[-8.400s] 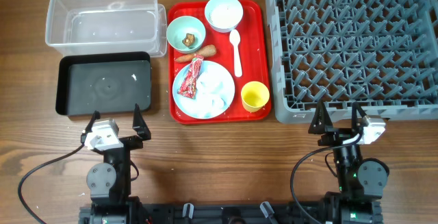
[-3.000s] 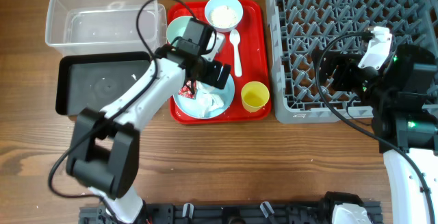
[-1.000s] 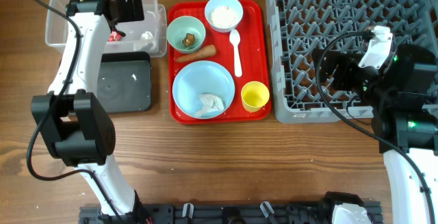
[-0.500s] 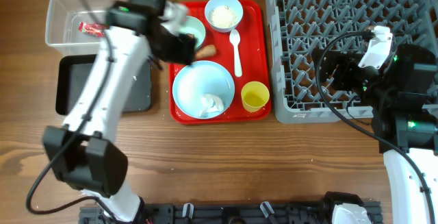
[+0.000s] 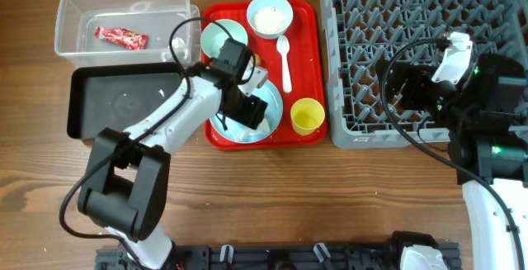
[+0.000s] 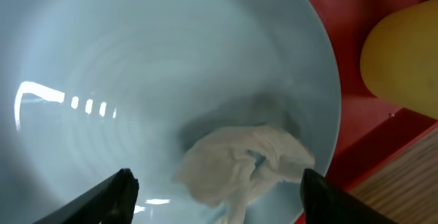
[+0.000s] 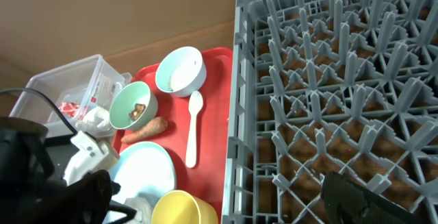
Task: Sort waste into correct bins and load items into the dishwasher rack
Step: 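Return the left gripper to the plate and grasp the white tissue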
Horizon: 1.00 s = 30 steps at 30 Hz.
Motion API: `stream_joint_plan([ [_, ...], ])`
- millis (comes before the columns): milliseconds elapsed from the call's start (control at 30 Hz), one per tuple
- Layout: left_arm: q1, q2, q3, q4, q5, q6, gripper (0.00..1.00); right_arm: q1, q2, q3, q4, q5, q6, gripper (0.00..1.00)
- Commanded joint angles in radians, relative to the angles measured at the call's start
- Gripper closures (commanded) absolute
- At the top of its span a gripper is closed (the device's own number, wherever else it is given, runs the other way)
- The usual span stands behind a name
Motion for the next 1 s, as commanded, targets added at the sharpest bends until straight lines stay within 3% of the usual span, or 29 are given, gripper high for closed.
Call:
stream_joint_plan([
  [0, -0.004, 0.010, -0.051, 0.053, 0.020, 0.024, 0.25, 0.003, 0.006, 0.018, -0.006, -0.020, 0.005, 0.00],
  [67, -0.004, 0.011, -0.068, 0.082, 0.020, 0.024, 0.27, 0.003, 0.006, 0.018, -0.006, -0.020, 0.006, 0.00],
  [167, -0.004, 0.011, -0.084, 0.114, 0.021, 0.024, 0.44, 0.003, 0.006, 0.018, -0.009, -0.020, 0.006, 0.00],
  [267, -0.004, 0.012, -0.087, 0.124, 0.021, 0.024, 0.74, 0.003, 0.006, 0.018, -0.013, -0.019, 0.005, 0.00],
  [367, -0.004, 0.013, -0.087, 0.126, 0.020, 0.024, 0.76, 0.003, 0.006, 0.018, -0.012, -0.019, 0.005, 0.00],
  [400, -0.004, 0.014, -0.087, 0.123, 0.020, 0.024, 0.74, 0.003, 0.006, 0.018, -0.012, -0.019, 0.005, 0.00],
  [467, -0.004, 0.017, -0.087, 0.119, 0.020, 0.024, 0.57, 0.003, 0.006, 0.018, -0.013, -0.019, 0.005, 0.00],
  [533, -0.004, 0.023, -0.087, 0.119, 0.020, 0.024, 0.46, 0.003, 0.006, 0.018, -0.013, -0.019, 0.005, 0.00],
  [633, -0.005, 0.043, -0.087, 0.117, 0.020, 0.024, 0.45, 0.003, 0.006, 0.018, -0.013, -0.019, 0.005, 0.00],
  [700, -0.009, 0.059, -0.087, 0.119, 0.020, 0.024, 0.52, 0.003, 0.006, 0.018, -0.013, -0.019, 0.005, 0.00],
  [733, -0.011, 0.066, -0.087, 0.120, 0.020, 0.024, 0.61, 0.003, 0.006, 0.018, -0.013, -0.019, 0.005, 0.00],
  [833, -0.014, 0.070, -0.087, 0.128, 0.019, 0.024, 0.96, 0.003, 0.006, 0.018, -0.013, -0.019, 0.005, 0.00],
  [967, -0.006, 0.060, -0.049, 0.120, 0.021, -0.018, 0.96, 0.003, 0.006, 0.018, -0.012, -0.019, 0.005, 0.01],
])
